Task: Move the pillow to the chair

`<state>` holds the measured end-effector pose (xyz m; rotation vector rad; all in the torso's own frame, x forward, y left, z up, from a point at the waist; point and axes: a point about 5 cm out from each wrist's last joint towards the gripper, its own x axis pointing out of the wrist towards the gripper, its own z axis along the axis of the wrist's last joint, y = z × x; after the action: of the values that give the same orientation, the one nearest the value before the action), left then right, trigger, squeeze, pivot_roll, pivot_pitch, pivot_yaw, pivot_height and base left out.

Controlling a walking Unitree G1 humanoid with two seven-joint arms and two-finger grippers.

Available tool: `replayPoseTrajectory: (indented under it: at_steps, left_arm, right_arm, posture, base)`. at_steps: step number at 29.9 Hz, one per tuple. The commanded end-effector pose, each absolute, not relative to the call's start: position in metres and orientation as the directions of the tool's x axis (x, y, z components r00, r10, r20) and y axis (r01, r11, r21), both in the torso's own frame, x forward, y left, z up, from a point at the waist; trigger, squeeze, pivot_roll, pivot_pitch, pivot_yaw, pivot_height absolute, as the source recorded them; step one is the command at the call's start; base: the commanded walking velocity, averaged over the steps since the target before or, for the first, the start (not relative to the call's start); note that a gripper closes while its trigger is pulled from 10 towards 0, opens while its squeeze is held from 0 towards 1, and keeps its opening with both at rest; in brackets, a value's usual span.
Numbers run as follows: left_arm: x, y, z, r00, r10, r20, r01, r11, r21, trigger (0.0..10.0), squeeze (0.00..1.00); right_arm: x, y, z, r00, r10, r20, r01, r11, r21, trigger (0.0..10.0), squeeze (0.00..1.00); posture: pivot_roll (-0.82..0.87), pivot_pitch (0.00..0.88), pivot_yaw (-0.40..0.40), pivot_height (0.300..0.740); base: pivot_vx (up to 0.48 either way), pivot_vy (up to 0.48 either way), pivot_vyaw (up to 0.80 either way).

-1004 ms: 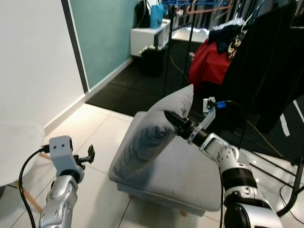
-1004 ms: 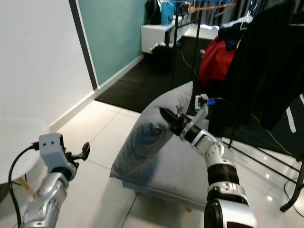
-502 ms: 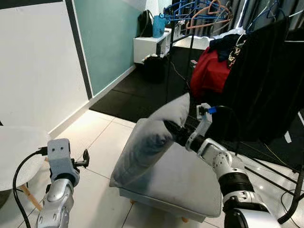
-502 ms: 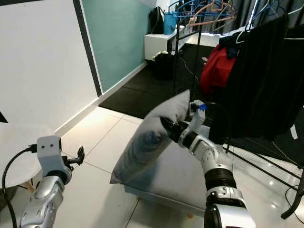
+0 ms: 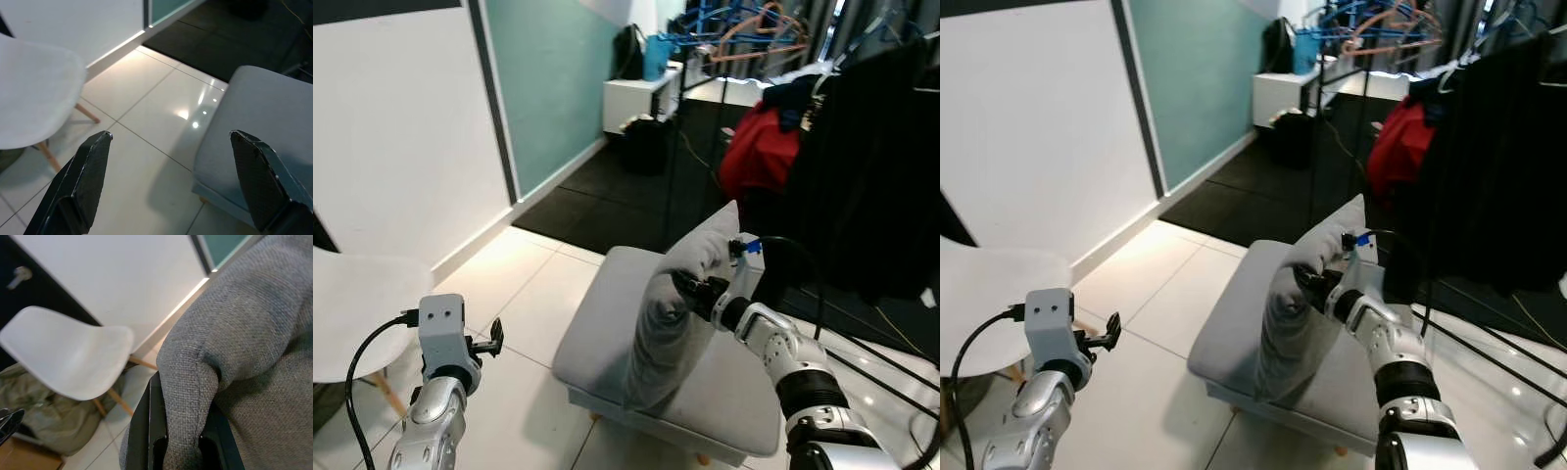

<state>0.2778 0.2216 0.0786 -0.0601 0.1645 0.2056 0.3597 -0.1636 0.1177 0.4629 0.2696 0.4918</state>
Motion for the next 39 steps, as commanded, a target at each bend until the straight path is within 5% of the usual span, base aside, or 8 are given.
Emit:
replayPoseTrajectory:
  at_steps: [1, 39]
  left_arm:
    - [0.279, 0.218, 0.077, 0.966, 0.181, -0.183, -0.192, 0.981, -0.042, 10.0, 0.00]
    - [0.290, 0.208, 0.092, 0.987, 0.109, -0.115, -0.119, 0.989, -0.091, 10.0, 0.00]
  right_arm:
    - [0.367, -0.156, 0.143, 0.841, 0.541, -0.009, -0.477, 0.748, 0.461, 10.0, 0.00]
    - [0.368, -0.134, 0.166, 0.768, 0.624, 0.143, -0.611, 0.647, 0.455, 10.0, 0.00]
  posture:
    - [-0.13, 0.000, -0.050, 0.729]
    - [-0.13, 0.000, -0.043, 0.729]
  base:
    - [0.000, 0.000, 0.77]
    - [0.000, 0.000, 0.77]
